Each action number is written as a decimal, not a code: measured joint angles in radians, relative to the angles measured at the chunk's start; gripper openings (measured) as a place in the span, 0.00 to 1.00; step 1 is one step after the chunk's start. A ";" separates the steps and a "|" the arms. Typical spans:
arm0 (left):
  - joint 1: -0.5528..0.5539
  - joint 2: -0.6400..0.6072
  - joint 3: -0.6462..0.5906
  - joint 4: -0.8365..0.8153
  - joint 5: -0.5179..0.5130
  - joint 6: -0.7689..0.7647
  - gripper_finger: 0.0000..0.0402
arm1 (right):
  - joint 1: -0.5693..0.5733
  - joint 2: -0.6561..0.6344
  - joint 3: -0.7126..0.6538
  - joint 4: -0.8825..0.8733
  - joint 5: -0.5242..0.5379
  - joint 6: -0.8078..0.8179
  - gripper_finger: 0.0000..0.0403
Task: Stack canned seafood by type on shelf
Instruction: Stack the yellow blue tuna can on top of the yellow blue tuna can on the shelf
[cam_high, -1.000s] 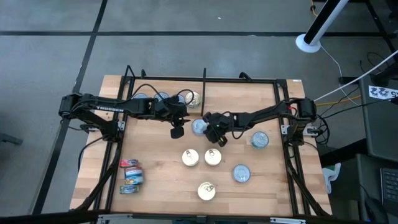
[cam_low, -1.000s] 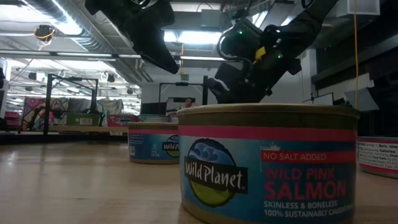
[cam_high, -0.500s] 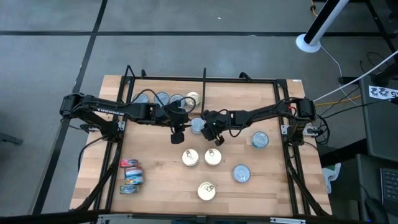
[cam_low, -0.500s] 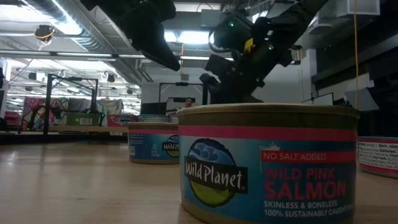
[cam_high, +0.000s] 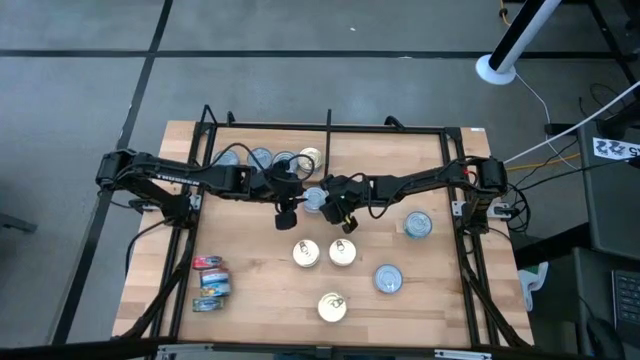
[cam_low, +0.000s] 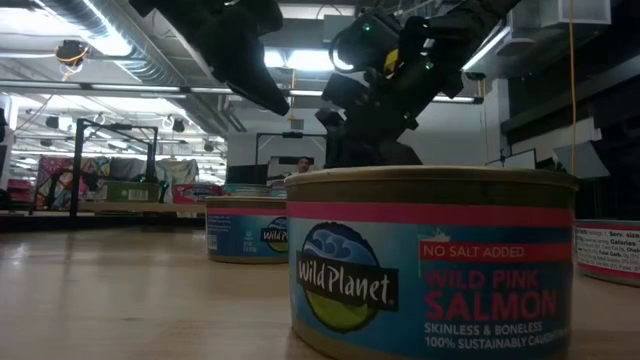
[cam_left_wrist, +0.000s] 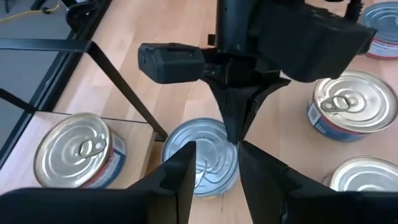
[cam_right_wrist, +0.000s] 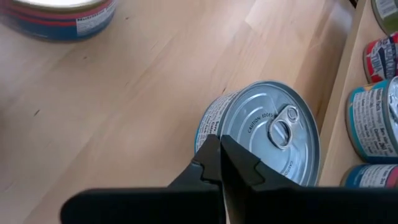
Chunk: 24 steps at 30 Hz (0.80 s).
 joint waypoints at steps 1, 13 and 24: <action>0.000 0.000 0.000 0.001 -0.003 0.000 0.31 | 0.000 0.000 0.000 0.000 0.000 0.009 0.00; -0.005 0.000 0.000 -0.039 -0.056 0.082 0.64 | -0.001 -0.001 0.000 0.003 0.000 0.101 0.00; -0.056 0.000 0.000 -0.161 -0.107 0.358 0.67 | -0.001 -0.001 0.001 0.027 -0.004 0.165 0.00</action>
